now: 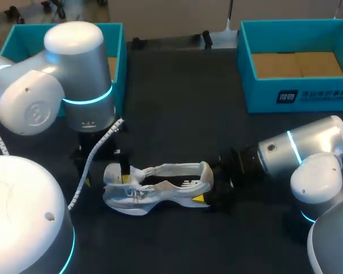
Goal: Take the shoe out of the shoebox, open the shoe tongue, remove and reinsert the insole, then place the shoe into the shoebox
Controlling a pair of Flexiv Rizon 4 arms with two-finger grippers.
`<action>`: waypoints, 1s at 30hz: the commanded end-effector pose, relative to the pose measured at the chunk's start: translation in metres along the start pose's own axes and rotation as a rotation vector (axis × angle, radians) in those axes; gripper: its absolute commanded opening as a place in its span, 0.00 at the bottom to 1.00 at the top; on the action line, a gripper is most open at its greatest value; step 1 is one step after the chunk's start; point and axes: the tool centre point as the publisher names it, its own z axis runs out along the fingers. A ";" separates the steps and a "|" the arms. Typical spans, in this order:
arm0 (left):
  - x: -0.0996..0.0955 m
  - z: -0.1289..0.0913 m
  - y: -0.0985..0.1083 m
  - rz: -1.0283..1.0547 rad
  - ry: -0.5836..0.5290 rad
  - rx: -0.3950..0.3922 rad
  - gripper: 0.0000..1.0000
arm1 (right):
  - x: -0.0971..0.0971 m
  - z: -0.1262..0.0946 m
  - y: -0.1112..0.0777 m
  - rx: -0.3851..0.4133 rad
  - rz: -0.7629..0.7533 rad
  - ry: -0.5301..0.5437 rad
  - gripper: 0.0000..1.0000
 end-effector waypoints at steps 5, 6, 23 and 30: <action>0.007 -0.038 0.007 0.084 0.047 0.084 0.87 | 0.000 0.000 0.002 0.006 0.001 0.000 0.00; 0.010 -0.042 0.007 0.099 0.052 0.087 0.87 | 0.000 0.000 0.002 0.006 0.001 0.000 0.00; 0.044 -0.104 -0.004 0.369 0.136 0.083 0.57 | 0.000 0.000 0.002 0.006 0.001 0.000 0.00; 0.063 -0.128 0.001 0.586 0.096 0.063 0.33 | 0.000 0.000 0.002 0.006 0.001 0.000 0.00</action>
